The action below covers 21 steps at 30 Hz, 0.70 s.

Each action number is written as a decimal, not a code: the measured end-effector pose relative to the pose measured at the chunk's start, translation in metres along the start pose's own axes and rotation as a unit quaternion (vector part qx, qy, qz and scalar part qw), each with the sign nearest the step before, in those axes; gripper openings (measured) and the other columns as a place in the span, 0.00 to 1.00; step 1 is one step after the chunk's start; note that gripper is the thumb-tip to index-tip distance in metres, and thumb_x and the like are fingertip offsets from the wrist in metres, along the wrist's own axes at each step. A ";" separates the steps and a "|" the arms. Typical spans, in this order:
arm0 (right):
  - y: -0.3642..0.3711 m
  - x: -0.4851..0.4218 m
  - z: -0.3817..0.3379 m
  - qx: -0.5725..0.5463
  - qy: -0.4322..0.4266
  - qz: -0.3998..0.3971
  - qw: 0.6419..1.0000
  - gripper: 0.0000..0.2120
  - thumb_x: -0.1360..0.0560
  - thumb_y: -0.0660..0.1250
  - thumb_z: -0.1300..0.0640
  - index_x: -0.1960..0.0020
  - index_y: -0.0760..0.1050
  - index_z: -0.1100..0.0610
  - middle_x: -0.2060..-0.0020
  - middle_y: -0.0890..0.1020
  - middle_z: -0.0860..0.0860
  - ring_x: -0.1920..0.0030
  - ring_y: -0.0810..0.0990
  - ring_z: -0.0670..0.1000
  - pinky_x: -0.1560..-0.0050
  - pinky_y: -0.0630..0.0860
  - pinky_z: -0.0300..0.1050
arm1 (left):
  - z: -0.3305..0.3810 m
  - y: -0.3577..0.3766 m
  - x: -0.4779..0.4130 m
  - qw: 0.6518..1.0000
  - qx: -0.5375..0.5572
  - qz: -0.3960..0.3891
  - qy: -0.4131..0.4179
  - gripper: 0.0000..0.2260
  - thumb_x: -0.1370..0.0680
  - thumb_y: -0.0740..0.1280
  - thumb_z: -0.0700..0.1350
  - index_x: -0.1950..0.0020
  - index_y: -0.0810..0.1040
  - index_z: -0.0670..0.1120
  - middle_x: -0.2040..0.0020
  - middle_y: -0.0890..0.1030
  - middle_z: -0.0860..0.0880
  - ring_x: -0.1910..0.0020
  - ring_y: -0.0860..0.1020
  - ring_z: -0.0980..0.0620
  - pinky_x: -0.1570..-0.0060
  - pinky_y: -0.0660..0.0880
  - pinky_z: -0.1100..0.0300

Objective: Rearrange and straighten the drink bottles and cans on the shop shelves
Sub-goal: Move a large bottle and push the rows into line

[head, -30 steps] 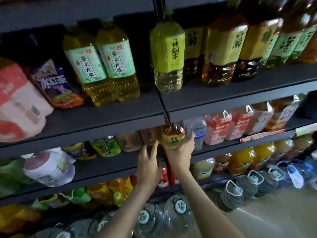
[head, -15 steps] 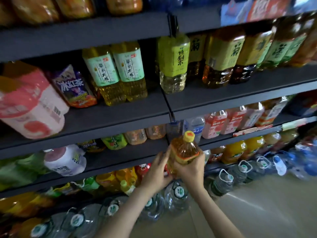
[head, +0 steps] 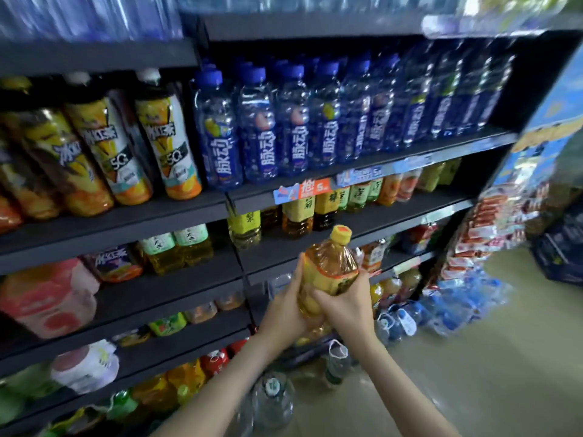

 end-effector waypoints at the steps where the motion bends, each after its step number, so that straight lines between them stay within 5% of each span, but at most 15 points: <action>1: -0.012 -0.005 -0.012 0.004 -0.010 0.001 1.000 0.36 0.46 0.78 0.43 0.44 0.65 0.50 0.50 0.77 0.48 0.49 0.78 0.48 0.51 0.80 0.52 | 0.019 -0.003 -0.003 1.000 -0.004 0.007 0.010 0.51 0.32 0.75 0.57 0.32 0.33 0.74 0.37 0.78 0.50 0.40 0.77 0.51 0.45 0.75 0.58; 6: -0.056 -0.034 -0.061 0.016 -0.074 -0.010 0.997 0.41 0.47 0.78 0.34 0.41 0.67 0.50 0.48 0.77 0.48 0.46 0.79 0.48 0.50 0.80 0.48 | 0.089 -0.017 -0.021 0.998 -0.004 0.054 0.033 0.51 0.34 0.76 0.52 0.29 0.40 0.70 0.44 0.82 0.51 0.44 0.79 0.53 0.53 0.71 0.67; 10: -0.071 -0.053 -0.090 0.000 -0.114 -0.031 0.993 0.43 0.46 0.77 0.37 0.39 0.63 0.51 0.46 0.73 0.49 0.43 0.76 0.48 0.47 0.79 0.49 | 0.120 -0.028 -0.034 0.995 -0.028 0.091 0.043 0.50 0.34 0.76 0.52 0.33 0.39 0.76 0.51 0.81 0.53 0.48 0.80 0.51 0.58 0.70 0.67; 13: -0.081 -0.067 -0.099 -0.027 -0.124 -0.026 0.992 0.36 0.43 0.79 0.42 0.43 0.63 0.47 0.47 0.73 0.49 0.45 0.77 0.47 0.48 0.79 0.48 | 0.137 -0.031 -0.048 0.990 -0.069 0.102 0.063 0.49 0.33 0.75 0.55 0.36 0.36 0.79 0.45 0.82 0.52 0.46 0.80 0.51 0.53 0.73 0.62; 17: -0.087 -0.099 -0.089 -0.052 -0.109 -0.039 0.992 0.33 0.37 0.81 0.53 0.43 0.62 0.51 0.49 0.74 0.47 0.49 0.76 0.40 0.57 0.75 0.34 | 0.142 -0.019 -0.076 0.987 -0.095 0.098 0.079 0.49 0.32 0.74 0.60 0.37 0.33 0.80 0.41 0.80 0.51 0.43 0.79 0.49 0.47 0.75 0.55; 21: -0.085 -0.131 -0.059 -0.046 -0.043 -0.074 0.995 0.38 0.38 0.81 0.51 0.39 0.60 0.57 0.47 0.74 0.51 0.46 0.77 0.48 0.52 0.79 0.44 | 0.122 0.009 -0.105 0.992 -0.082 0.074 0.058 0.47 0.31 0.72 0.61 0.33 0.34 0.75 0.42 0.81 0.51 0.44 0.79 0.49 0.49 0.75 0.58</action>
Point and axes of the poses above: each hand's wrist, its own x-axis away from the middle knuckle, its own y-axis out of the palm, z = x × y, the point moved 9 cm from there along -x, towards the middle knuckle
